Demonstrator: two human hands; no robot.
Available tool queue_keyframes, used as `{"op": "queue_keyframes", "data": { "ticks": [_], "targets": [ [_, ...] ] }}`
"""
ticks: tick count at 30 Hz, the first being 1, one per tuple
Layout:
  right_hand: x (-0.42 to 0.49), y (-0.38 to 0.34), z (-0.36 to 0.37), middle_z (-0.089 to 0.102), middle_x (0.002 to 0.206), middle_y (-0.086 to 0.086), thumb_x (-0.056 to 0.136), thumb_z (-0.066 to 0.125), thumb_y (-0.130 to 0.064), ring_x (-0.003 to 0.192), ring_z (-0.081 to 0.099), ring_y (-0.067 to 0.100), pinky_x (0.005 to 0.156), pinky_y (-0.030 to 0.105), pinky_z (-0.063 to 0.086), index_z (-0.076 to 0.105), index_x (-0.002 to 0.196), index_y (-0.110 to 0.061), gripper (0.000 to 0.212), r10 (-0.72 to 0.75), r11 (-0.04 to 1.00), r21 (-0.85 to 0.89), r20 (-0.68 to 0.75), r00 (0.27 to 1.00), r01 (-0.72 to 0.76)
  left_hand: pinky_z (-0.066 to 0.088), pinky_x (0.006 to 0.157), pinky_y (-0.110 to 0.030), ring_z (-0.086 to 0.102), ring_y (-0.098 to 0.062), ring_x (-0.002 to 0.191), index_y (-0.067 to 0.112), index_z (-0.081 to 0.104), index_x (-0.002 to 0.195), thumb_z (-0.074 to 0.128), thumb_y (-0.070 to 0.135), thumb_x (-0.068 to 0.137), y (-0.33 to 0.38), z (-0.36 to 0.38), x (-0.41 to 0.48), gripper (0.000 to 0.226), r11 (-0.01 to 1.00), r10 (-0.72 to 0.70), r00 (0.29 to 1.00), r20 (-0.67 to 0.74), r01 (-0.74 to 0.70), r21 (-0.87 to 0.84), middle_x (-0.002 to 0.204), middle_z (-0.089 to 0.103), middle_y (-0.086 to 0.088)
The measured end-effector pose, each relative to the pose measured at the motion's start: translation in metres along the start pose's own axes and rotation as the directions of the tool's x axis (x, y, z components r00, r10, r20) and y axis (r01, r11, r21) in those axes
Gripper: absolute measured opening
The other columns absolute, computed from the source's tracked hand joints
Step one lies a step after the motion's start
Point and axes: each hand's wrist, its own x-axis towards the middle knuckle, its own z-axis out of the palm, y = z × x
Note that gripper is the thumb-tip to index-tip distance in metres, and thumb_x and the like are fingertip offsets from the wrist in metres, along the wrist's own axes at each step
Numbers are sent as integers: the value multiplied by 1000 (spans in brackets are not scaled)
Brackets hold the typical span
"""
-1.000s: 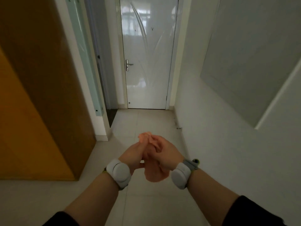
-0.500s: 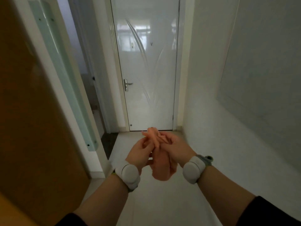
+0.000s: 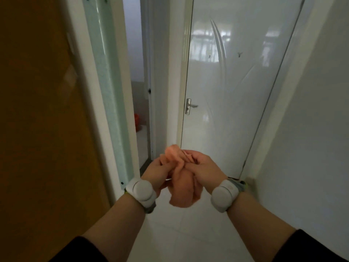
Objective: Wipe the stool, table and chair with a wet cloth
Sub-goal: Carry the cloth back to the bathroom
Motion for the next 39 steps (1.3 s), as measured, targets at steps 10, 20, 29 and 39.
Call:
{"op": "queue_keyframes", "data": {
  "ticks": [10,20,29,39],
  "targets": [
    [209,60,-87,67,111,7,82,52,8,102,62,23,87,33,50,62,106,-30,45,109,994,54,-219,970,-100,52,58,-28,67,-18,75,26,66,101,59,24,89,31,0,244,13,1000,-18,1000,20,18,11,80,70,-4],
    [432,131,-190,71,99,0,86,51,1,92,67,18,79,32,55,66,107,-25,37,136,978,182,-193,972,-100,45,45,-21,57,-8,49,30,67,72,58,26,89,34,48,465,20,991,-101,991,-91,108,74,57,60,6],
    [627,142,-161,71,90,-4,93,50,-15,84,67,13,66,22,53,67,90,-30,23,131,963,228,55,990,-141,53,72,-36,60,-26,80,15,56,118,55,11,93,66,-6,603,26,992,-119,929,-351,123,-9,96,63,-16],
    [828,163,-84,69,95,-2,95,49,-21,90,66,15,69,23,52,64,92,-31,18,150,973,147,176,973,-176,51,86,-43,61,-29,90,27,60,72,51,23,93,104,-121,778,24,983,-92,851,-517,159,87,82,65,-5]
  ]
}}
